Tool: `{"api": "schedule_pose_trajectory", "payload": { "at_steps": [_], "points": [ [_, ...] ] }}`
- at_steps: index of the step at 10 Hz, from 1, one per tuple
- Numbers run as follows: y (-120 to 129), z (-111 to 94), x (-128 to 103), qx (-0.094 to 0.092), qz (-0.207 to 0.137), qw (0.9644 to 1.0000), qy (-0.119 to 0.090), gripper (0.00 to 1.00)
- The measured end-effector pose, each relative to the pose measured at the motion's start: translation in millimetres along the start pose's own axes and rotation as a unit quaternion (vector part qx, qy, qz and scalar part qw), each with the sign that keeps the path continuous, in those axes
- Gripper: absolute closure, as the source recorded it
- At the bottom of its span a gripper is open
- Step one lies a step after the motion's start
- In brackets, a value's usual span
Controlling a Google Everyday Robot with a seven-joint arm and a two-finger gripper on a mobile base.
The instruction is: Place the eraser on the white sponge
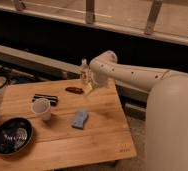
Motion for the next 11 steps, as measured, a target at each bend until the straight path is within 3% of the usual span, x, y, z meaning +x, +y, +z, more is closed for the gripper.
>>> {"api": "schedule_pose_trajectory", "payload": {
  "at_steps": [9,11],
  "points": [
    [-0.1,-0.3,0.0,0.001,-0.001,1.0,0.0,0.2],
    [-1.3,-3.1,-2.1,0.002,-0.003,1.0,-0.008,0.2]
  ]
}}
